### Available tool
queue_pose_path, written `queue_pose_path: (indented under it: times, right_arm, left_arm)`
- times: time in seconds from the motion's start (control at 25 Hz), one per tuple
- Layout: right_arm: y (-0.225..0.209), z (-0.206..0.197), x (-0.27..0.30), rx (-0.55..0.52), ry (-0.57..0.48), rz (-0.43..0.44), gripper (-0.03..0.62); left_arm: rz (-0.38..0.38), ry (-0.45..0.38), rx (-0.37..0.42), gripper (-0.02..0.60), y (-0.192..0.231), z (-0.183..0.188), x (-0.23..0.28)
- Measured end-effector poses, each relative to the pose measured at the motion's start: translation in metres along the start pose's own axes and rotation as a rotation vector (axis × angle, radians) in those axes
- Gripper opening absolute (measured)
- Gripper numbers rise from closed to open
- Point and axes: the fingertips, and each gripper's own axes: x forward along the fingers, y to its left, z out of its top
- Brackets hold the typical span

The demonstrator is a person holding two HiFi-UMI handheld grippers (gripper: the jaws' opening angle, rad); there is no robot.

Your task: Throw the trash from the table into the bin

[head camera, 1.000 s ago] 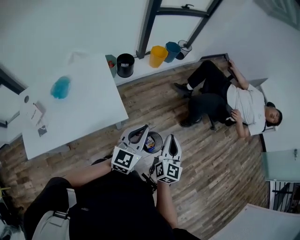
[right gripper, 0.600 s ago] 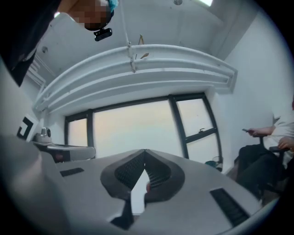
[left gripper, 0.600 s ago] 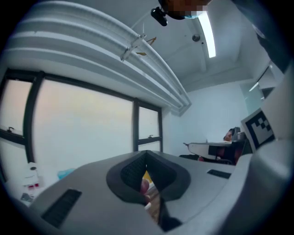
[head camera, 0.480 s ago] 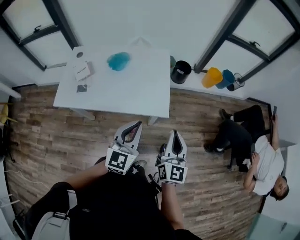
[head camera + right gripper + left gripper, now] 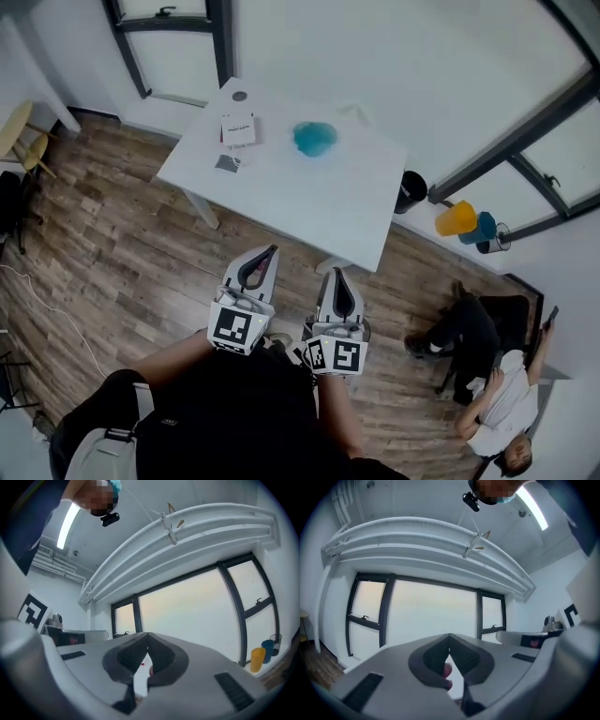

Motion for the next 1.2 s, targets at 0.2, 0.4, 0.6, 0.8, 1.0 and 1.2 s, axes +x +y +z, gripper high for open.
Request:
queue_pose_path:
  times: [0.2, 0.4, 0.6, 0.8, 1.0, 1.2]
  right_arm:
    - [0.034, 0.004, 0.017, 0.002, 0.001, -0.009, 0.005]
    - [0.051, 0.003, 0.027, -0.001, 0.009, -0.044, 0.005]
    - [0.059, -0.001, 0.035, -0.017, 0.007, -0.038, 0.005]
    - [0.063, -0.005, 0.035, -0.028, 0.023, -0.019, 0.005]
    - [0.057, -0.007, 0.032, -0.03, 0.034, -0.017, 0.005]
    - [0.05, -0.006, 0.032, -0.03, 0.038, -0.003, 0.005]
  left_arm:
    - [-0.005, -0.006, -0.021, -0.003, 0.035, 0.002, -0.012]
    - [-0.03, -0.006, -0.071, -0.003, 0.062, 0.001, -0.018]
    - [-0.022, -0.001, -0.038, -0.003, 0.077, -0.009, -0.019]
    - [0.015, 0.037, -0.07, -0.003, 0.085, -0.021, -0.015]
    - [0.014, 0.037, -0.027, -0.003, 0.075, -0.02, -0.014]
    - [0.015, 0.037, -0.049, -0.003, 0.068, -0.022, -0.014]
